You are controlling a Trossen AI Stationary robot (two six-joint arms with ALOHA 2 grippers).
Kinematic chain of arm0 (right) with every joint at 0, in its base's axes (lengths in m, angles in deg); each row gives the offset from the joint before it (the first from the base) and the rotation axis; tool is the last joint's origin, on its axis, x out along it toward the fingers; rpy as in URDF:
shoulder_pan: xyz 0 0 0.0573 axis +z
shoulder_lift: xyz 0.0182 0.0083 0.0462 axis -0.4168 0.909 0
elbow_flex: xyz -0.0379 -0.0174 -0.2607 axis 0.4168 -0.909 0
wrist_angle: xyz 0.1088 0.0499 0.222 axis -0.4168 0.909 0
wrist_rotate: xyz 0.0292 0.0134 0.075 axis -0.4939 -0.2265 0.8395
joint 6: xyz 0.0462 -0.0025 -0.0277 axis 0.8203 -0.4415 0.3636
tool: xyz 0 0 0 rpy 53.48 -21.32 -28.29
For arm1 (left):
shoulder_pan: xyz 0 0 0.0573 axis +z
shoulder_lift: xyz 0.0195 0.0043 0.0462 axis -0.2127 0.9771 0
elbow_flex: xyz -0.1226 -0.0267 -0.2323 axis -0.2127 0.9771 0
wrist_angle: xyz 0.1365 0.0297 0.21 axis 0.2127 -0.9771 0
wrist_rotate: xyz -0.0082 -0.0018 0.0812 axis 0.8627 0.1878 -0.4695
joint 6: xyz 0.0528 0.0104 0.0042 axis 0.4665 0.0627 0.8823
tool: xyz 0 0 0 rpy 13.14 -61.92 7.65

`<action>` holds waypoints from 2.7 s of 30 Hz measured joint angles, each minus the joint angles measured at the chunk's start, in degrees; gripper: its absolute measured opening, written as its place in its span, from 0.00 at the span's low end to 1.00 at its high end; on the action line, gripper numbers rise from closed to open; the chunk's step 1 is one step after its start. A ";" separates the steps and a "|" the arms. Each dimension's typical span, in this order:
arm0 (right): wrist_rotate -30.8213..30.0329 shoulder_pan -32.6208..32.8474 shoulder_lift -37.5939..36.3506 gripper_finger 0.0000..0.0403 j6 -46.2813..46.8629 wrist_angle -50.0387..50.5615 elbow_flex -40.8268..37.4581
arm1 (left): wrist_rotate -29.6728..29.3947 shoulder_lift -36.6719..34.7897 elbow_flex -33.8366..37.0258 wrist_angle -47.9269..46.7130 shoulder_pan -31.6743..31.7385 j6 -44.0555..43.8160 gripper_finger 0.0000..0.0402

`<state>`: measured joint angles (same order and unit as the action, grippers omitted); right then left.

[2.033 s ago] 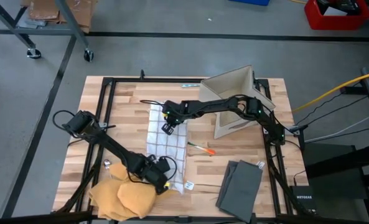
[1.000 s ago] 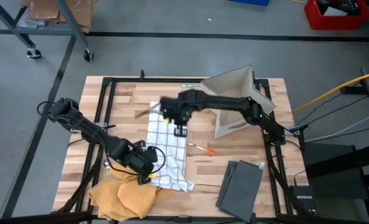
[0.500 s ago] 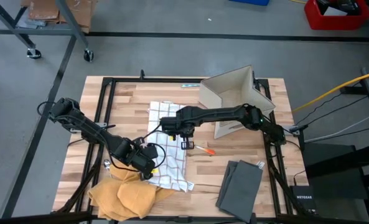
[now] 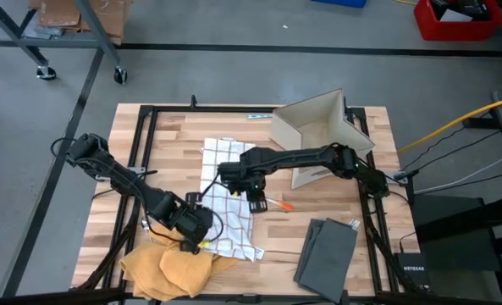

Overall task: Fold towel
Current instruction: Fold the white kitchen towel

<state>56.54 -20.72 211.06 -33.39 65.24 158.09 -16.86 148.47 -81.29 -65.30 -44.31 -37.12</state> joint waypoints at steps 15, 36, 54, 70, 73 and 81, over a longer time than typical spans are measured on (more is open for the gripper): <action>-6.62 11.50 0.22 0.53 -17.40 -8.74 -0.04 | 0.31 4.29 -0.02 -0.16 -5.71 33.11 0.47; -12.00 14.52 0.26 0.53 -17.42 -28.59 -19.67 | -5.53 13.96 0.00 1.13 -7.02 36.62 0.47; -8.86 14.54 0.17 0.20 -14.06 -34.78 -24.59 | -5.48 14.73 0.02 3.43 -6.98 25.76 0.13; -8.98 14.47 0.15 0.02 -12.06 -27.41 -20.63 | -5.48 10.00 -1.20 3.12 -7.39 13.34 0.01; -8.98 14.47 0.05 0.01 -10.81 -22.91 -16.89 | -5.53 7.34 -1.25 3.19 -7.37 10.61 0.01; -13.03 14.45 -0.02 0.01 -8.73 -15.38 -7.54 | -6.70 3.17 -1.33 3.87 -7.31 2.93 0.00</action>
<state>43.52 -6.26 211.04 -42.12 49.85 150.55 -23.56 151.64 -82.62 -61.43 -51.62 -34.18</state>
